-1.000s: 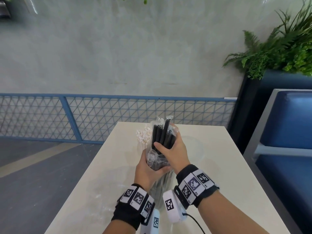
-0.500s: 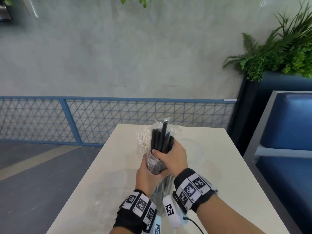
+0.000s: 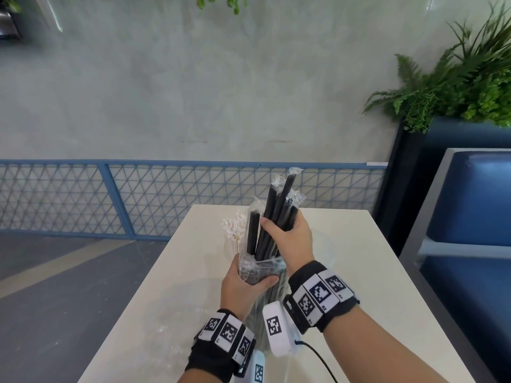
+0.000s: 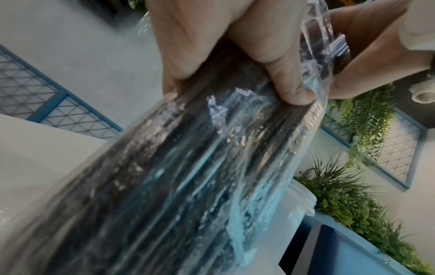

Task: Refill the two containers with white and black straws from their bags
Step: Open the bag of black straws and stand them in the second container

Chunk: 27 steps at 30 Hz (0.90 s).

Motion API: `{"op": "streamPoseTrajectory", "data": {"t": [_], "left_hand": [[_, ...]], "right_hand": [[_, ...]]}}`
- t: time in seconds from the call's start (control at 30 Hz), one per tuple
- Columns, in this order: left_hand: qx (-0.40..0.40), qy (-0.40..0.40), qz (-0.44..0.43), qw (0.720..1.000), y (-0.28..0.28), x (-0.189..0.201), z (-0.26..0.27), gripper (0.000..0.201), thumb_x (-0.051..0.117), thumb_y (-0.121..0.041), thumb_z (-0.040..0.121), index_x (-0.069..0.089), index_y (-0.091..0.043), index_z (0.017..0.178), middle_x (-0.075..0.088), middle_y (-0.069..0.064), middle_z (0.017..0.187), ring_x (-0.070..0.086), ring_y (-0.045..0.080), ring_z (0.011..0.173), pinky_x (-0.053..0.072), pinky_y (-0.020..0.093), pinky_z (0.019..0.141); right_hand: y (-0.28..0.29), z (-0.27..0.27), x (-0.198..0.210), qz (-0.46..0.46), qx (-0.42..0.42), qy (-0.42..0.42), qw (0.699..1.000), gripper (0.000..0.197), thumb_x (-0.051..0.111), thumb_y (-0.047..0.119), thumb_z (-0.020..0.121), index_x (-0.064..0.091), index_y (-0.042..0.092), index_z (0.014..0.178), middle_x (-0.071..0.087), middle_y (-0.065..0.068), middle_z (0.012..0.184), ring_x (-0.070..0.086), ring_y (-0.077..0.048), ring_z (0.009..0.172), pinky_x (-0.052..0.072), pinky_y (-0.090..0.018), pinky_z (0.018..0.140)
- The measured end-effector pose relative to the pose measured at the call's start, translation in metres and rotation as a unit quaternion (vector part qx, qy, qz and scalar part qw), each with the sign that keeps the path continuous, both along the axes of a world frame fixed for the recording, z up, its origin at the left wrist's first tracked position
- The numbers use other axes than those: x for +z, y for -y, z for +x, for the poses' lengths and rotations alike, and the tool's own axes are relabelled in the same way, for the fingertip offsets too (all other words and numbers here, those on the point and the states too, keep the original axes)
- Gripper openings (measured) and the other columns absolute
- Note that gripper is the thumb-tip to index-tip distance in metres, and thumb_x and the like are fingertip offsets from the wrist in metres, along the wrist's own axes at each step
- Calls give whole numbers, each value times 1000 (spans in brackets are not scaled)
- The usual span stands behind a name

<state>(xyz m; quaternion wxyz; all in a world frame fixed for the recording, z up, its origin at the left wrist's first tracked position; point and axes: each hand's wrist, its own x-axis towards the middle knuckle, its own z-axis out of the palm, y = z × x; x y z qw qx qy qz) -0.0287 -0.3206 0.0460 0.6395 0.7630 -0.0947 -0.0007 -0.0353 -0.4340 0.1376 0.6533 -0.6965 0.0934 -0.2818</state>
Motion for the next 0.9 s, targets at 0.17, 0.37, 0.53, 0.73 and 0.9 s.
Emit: {"op": "streamPoseTrajectory", "data": {"t": [0.17,0.37,0.53,0.73,0.9], "left_hand": [[-2,-10,7,1000,-1,1,3,63,89,-23,56,54,-32,108,67,-14,101,62,1,96,46,15,80],[-4,-11,10,1000,4,-1,3,76,89,-32,53,52,-25,119,66,-8,111,61,10,106,49,29,93],[1,3,23,1000,10,1,0,97,83,-50,44,46,-24,130,65,-3,117,61,14,108,50,39,96],[-5,-21,20,1000,11,3,4,102,84,-57,37,48,-26,128,65,-7,117,60,11,110,48,37,99],[8,-53,7,999,4,-1,9,72,89,-33,51,58,-22,114,70,-6,104,65,10,98,52,36,94]], "right_hand": [[0,2,-2,7,24,-7,1000,23,74,17,75,61,21,93,72,-3,95,67,-17,92,54,-43,88],[-3,-7,-10,-12,-46,6,999,60,83,23,63,44,19,108,64,4,101,63,-9,91,52,-26,80],[-8,-7,-19,-86,-60,-73,992,47,81,23,65,56,13,103,67,-1,96,62,-14,86,48,-21,73],[4,8,-13,-77,-47,-69,994,31,78,22,67,67,7,92,72,-7,85,69,-21,80,55,-30,69],[12,14,7,43,-43,-4,998,23,75,10,70,66,3,90,70,-6,79,67,-19,74,57,-36,71]]}}
